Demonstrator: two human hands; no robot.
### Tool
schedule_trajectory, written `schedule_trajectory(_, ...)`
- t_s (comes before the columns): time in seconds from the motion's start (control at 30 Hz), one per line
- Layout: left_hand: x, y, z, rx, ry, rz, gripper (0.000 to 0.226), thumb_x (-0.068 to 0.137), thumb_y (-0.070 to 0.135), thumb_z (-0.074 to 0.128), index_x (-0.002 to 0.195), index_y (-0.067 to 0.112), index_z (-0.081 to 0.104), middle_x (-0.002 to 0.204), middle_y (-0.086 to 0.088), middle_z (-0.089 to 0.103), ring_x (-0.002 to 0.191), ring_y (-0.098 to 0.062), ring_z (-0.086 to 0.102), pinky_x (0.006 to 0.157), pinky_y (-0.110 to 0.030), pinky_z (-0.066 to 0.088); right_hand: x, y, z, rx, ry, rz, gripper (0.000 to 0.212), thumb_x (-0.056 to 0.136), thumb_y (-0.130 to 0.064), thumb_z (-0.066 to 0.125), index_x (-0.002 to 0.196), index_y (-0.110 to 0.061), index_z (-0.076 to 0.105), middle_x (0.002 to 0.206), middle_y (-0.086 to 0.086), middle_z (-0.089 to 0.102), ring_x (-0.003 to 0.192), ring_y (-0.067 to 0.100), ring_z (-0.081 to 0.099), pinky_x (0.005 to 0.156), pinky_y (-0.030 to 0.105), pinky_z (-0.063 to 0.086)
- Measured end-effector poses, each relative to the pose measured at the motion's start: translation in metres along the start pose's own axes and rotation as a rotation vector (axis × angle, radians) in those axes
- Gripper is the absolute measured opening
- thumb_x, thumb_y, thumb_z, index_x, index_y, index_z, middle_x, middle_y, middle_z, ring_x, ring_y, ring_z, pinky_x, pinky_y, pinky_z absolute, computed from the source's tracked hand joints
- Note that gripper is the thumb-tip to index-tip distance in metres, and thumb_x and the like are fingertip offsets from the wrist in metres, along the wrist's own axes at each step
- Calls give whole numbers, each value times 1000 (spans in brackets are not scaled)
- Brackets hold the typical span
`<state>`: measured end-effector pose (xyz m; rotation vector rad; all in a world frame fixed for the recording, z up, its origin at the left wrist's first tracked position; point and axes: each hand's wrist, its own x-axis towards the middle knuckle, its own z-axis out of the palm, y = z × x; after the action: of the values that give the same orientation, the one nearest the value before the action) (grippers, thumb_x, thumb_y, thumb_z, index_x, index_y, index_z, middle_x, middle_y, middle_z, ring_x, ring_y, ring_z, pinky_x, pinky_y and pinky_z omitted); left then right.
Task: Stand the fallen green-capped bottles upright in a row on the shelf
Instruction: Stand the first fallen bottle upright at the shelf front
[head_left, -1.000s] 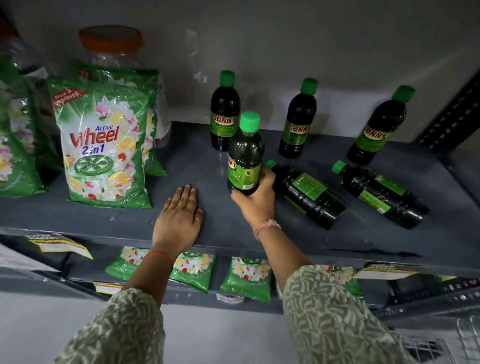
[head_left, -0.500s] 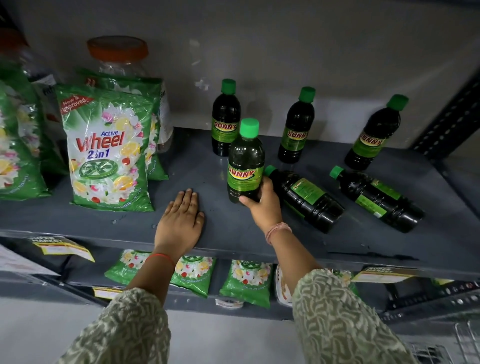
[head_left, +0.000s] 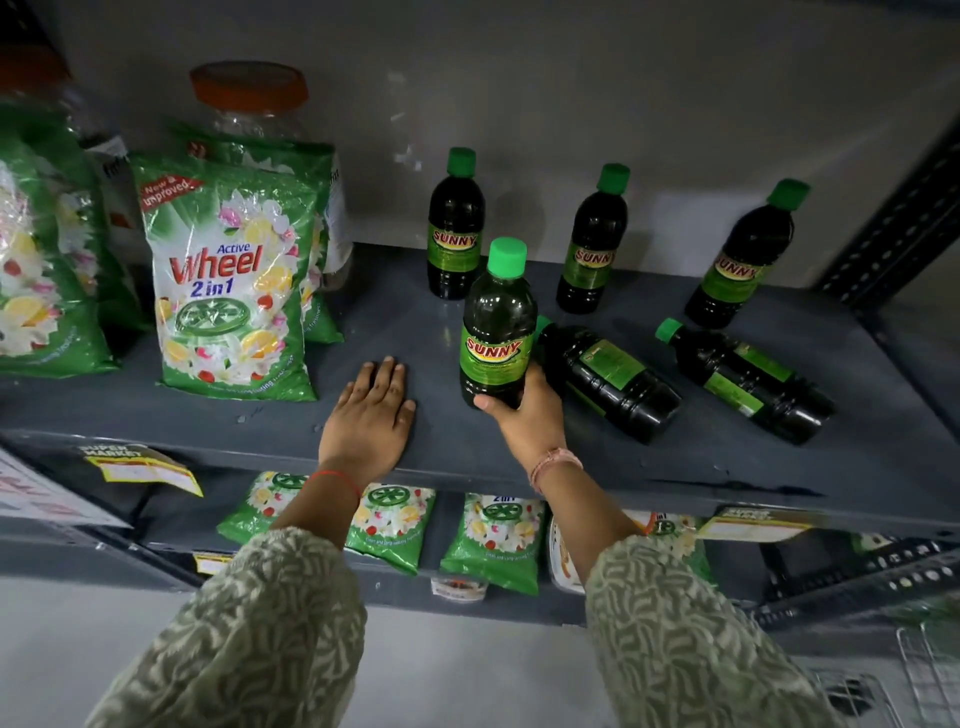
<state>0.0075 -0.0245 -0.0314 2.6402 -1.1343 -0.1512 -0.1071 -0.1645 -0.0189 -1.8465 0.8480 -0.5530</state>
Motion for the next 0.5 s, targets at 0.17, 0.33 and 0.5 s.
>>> schedule_trajectory(0.17,-1,2,-1,-14,-16,-3,52,96,30,24,144,12,13,157,-4,11,145,-23,6,119,-38,7,-37,7,-8,-47,-13,-65,54,71,-15,75,117,-5,48,117,16,61,110,29,56,92,33,44)
schedule_trajectory(0.33,-3,4,-4,-12,-38,-10,52,96,30,23,144,12,11,157,-5,9,145,-23,4,119,-36,5,-56,11,-10,-33,-8,-69,54,70,-15,76,114,-5,49,114,17,62,108,30,56,93,39,47)
schedule_trajectory(0.5,-2,2,-3,-18,-45,4,52,96,29,23,144,12,12,158,-5,8,145,-24,5,120,-38,6,-60,7,-13,-24,-51,-43,63,68,-19,77,121,-8,46,120,16,59,115,30,53,97,38,44)
